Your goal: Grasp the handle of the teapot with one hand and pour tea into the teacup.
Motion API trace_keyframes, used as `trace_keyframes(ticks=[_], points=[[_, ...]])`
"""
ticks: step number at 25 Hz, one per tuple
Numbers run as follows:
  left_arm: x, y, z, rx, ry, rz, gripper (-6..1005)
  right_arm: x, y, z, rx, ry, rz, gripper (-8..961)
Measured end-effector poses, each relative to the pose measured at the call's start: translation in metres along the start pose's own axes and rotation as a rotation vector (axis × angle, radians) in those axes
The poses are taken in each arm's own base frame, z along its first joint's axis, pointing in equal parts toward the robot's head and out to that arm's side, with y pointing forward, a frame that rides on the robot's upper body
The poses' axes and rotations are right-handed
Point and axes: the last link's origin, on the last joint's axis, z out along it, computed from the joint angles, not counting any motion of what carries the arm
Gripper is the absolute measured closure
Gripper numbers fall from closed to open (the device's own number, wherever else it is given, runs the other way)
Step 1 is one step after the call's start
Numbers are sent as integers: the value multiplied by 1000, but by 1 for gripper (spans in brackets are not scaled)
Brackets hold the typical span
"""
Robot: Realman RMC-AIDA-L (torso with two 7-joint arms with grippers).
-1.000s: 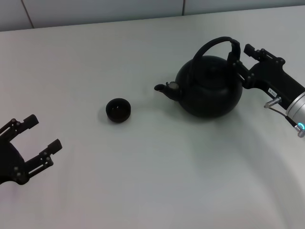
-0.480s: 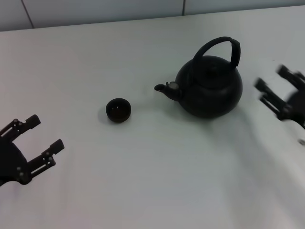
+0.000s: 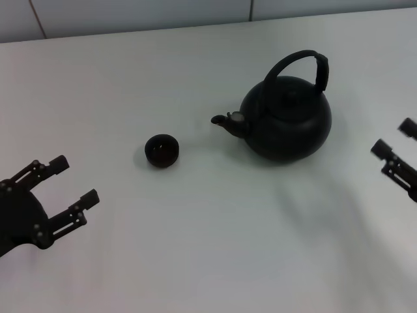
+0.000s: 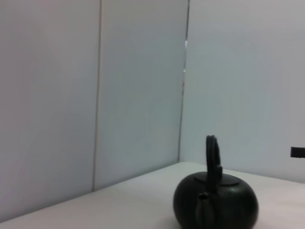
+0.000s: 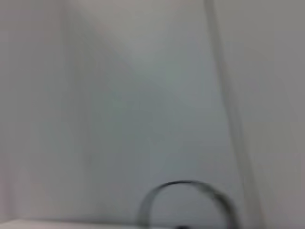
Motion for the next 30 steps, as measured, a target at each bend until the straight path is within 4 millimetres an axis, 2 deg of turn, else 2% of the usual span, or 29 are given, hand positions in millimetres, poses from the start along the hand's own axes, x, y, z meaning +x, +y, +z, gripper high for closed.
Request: trace_keyframes(ticks=[5,9,12,13,14,15,16,18,20,25,30], points=[[2,-4,5,-51,-37,-15,206,-20,-9,17,-286,188,41,259],[5,-7,8,-72,-48,-19,206,-26,-15,34,-378,275,-1,259],[17,-17,13,-136,-69,-27,207,-37,-22,45,-417,334,-65,258],[17,-17,13,-136,-69,-27,207,-46,-27,55,-465,415,-101,258],[17,-17,13,-136,-69,-27,207,-46,-27,55,-465,415,-101,258],[36,-36,22,-263,-212,-56,207,-55,-31,65,-512,507,-136,258],[36,-36,22,-263,-212,-56,207,-55,-31,65,-512,507,-136,258],[46,-47,26,-300,-286,-65,206,-66,-35,79,-557,588,-182,258],[55,-58,29,-321,-347,-48,206,-68,-34,83,-568,604,-193,258],[59,-61,32,-319,-350,-25,206,-71,-30,94,-592,624,-224,258],[59,-61,32,-315,-349,-22,206,-70,-29,97,-587,624,-231,258]])
